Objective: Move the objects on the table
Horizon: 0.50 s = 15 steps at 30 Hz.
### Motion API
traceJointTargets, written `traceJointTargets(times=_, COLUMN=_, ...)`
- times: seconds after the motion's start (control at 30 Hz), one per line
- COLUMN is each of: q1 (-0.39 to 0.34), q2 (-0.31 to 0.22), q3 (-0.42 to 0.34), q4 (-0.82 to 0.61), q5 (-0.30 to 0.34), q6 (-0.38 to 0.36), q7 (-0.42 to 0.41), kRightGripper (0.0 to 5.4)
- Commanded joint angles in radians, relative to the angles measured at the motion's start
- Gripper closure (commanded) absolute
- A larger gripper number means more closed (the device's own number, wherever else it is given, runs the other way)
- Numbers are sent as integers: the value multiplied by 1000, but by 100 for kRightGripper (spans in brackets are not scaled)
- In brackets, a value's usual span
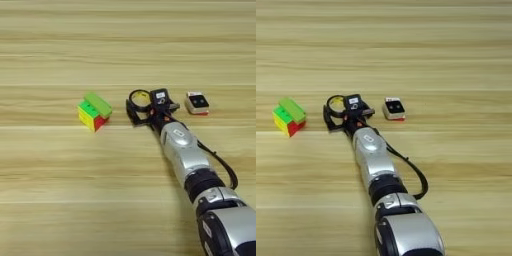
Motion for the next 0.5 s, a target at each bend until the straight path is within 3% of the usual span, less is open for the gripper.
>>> traceJointTargets(times=0.03, q1=-62, q2=-2, q3=4, q4=-52, q5=6, q6=-9, q7=8, kRightGripper=2)
traceJointTargets(times=0.5, q1=-74, q2=-3, q3=-1, q4=-27, q5=8, q6=-2, q7=10, kRightGripper=2)
